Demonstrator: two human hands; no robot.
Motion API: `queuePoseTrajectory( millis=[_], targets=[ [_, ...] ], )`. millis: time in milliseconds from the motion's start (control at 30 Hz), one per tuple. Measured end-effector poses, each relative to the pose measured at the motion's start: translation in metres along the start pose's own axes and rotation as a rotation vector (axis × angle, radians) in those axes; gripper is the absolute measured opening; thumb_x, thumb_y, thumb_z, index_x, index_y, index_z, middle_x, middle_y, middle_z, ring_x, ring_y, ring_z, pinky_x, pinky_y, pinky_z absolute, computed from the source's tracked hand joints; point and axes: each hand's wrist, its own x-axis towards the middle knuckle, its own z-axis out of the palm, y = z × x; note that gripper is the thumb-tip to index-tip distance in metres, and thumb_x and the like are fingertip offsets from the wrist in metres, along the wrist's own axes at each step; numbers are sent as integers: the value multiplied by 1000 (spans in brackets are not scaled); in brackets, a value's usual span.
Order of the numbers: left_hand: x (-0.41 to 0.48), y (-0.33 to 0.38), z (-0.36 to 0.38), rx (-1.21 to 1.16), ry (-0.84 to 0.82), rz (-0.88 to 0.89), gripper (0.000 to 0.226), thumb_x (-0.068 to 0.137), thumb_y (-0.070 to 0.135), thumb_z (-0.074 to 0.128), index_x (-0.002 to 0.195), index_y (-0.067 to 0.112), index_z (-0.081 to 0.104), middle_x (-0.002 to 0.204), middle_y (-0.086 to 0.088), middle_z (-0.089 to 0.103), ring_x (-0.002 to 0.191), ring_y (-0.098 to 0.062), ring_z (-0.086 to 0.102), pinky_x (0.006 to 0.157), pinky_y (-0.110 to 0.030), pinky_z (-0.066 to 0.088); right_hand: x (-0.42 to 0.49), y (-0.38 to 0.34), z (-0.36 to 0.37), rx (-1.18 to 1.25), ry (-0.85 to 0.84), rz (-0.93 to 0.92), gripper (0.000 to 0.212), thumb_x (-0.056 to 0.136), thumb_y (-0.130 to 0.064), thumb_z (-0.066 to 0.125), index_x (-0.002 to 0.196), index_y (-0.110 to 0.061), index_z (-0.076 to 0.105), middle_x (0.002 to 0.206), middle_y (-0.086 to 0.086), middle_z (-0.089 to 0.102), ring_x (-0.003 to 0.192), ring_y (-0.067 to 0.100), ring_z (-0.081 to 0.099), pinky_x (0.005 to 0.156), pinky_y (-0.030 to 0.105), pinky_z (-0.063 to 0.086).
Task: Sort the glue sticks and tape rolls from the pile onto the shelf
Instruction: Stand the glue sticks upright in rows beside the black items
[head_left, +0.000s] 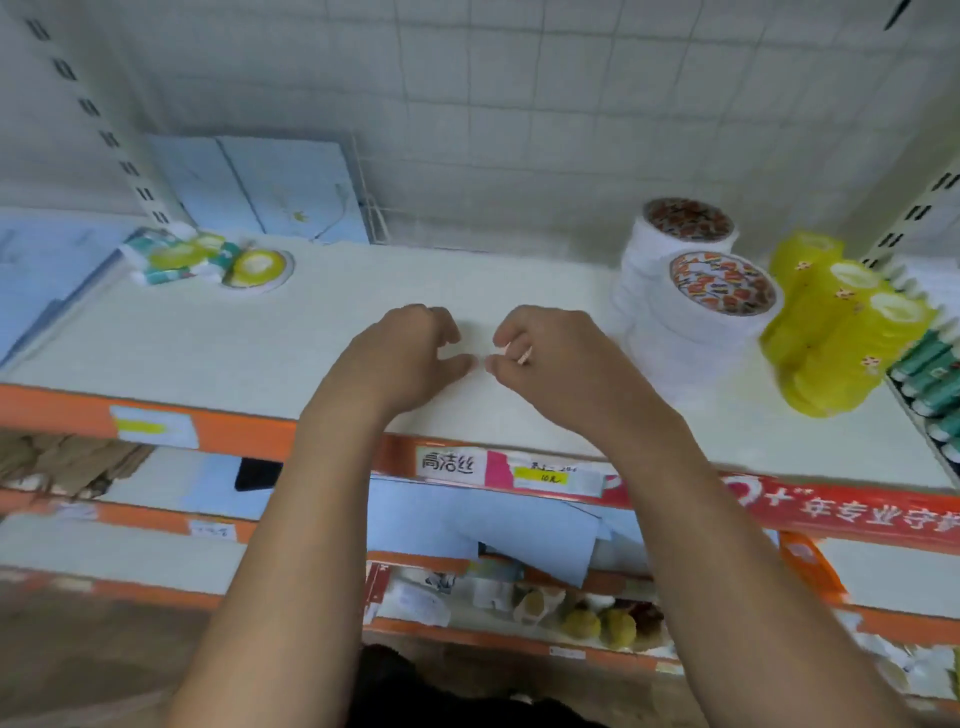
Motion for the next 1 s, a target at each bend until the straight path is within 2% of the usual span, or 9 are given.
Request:
queuePoseTrajectory(
  millis=[133,300,667,800,900,1000],
  targets=[
    [-20,-62,-30,-12,106,-111,37,88,44,64,114,18,64,116,-4,61,104,-24,58,91,-42,48,36,-50,43,39,-44,-115,27,89,-35,66,111,-20,63,106,-2,65,95,17,58,86,36,49],
    [-26,-132,-63,12,189,-174,36,88,45,62,114,20,63,118,-1,60,106,-22,57,90,-42,49,75,-104,90,38,-67,-167,28,90,-35,65,113,-21,63,110,-2,64,100,16,57,90,37,49],
    [19,-257,-116,22,176,-95,29,88,39,64,110,20,65,115,0,62,102,-22,58,86,-40,50,159,-183,166,37,-40,-101,22,90,-19,64,111,-14,65,113,5,66,101,21,60,92,37,48],
    [36,-284,-124,-8,149,-65,29,88,35,65,111,17,66,117,-3,63,102,-24,60,87,-41,50,177,-192,181,35,-22,-37,18,90,-16,62,108,-14,67,108,4,68,98,21,62,85,33,50],
    [47,-296,-129,0,170,-66,27,88,32,64,111,17,67,116,-4,64,103,-25,60,80,-31,46,195,-202,185,-5,22,-47,17,89,-11,55,100,-9,69,98,7,70,88,26,62,75,35,50],
    [55,-304,-133,-1,190,-57,23,89,30,63,108,18,69,111,-3,65,99,-25,59,74,-29,44,215,-212,190,-1,57,-30,15,88,-9,57,96,-2,68,97,10,71,89,27,63,78,40,51]
  ],
)
